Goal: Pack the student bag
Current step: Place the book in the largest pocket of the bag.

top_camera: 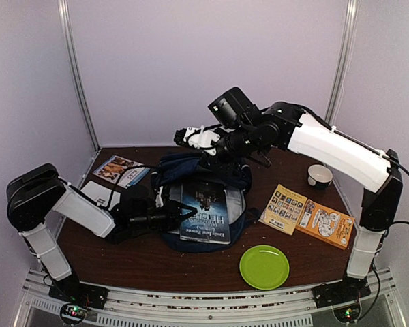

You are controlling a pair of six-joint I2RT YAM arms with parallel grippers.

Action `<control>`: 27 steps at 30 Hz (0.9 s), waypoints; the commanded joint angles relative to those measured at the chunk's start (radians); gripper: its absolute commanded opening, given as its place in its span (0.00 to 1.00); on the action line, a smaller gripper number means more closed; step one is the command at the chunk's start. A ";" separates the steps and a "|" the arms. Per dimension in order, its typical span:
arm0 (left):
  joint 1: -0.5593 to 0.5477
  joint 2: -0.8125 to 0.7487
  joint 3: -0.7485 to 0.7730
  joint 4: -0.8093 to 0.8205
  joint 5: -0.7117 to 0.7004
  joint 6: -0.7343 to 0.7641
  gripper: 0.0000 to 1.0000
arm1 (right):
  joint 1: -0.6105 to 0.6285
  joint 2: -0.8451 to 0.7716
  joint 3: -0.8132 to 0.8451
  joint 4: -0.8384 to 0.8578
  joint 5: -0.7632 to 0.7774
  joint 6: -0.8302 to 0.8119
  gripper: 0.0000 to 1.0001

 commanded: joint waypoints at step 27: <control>0.088 0.028 0.242 -0.391 -0.156 0.398 0.10 | 0.034 -0.058 -0.034 0.034 -0.033 -0.030 0.00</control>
